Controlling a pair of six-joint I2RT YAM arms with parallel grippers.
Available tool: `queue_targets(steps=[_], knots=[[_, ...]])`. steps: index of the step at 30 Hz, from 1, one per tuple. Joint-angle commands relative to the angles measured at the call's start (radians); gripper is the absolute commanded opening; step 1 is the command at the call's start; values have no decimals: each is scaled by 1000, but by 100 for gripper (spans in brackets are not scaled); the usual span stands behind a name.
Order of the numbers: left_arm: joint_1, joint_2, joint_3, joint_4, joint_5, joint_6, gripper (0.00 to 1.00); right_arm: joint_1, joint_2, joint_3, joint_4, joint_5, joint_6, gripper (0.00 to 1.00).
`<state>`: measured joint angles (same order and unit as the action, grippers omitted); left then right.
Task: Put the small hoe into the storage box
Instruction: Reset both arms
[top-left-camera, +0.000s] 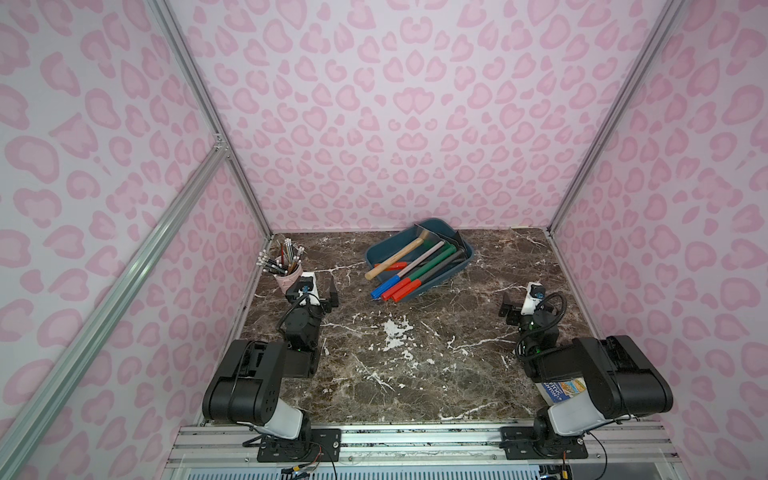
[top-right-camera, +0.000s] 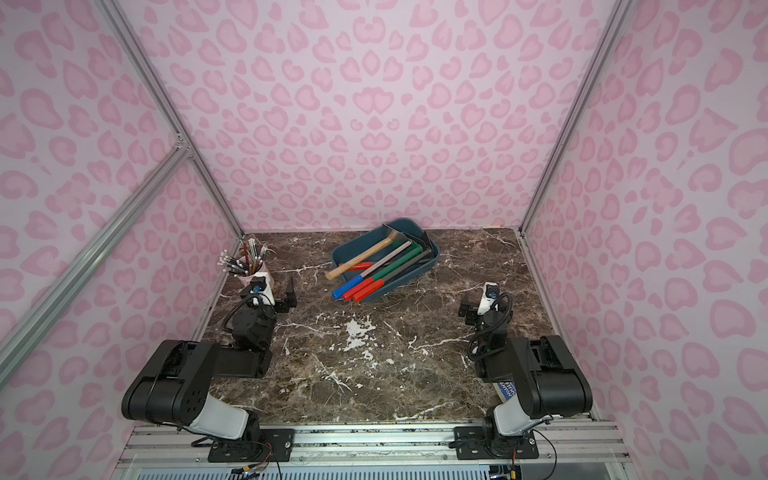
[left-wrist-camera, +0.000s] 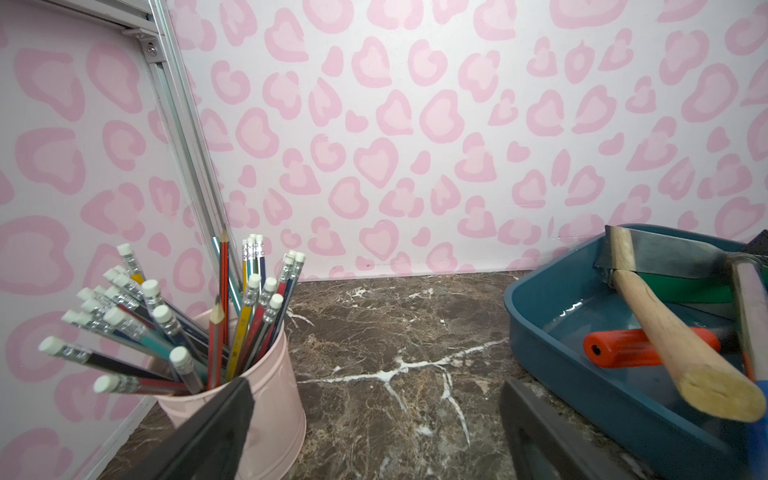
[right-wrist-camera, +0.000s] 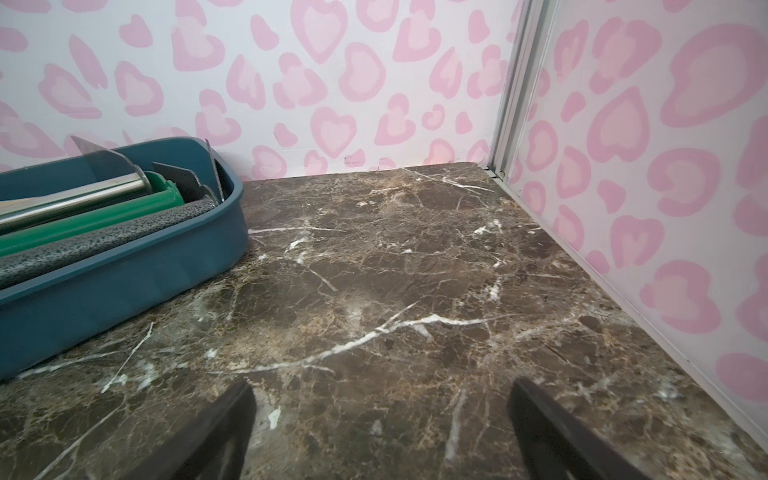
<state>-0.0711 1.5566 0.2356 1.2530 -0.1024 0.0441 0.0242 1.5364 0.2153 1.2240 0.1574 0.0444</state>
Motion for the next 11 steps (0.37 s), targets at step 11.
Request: queue_targets(steps=[11], knots=[[1,0,3,31,-3,-1,96,9,-10,-14,81,5,-8,99]])
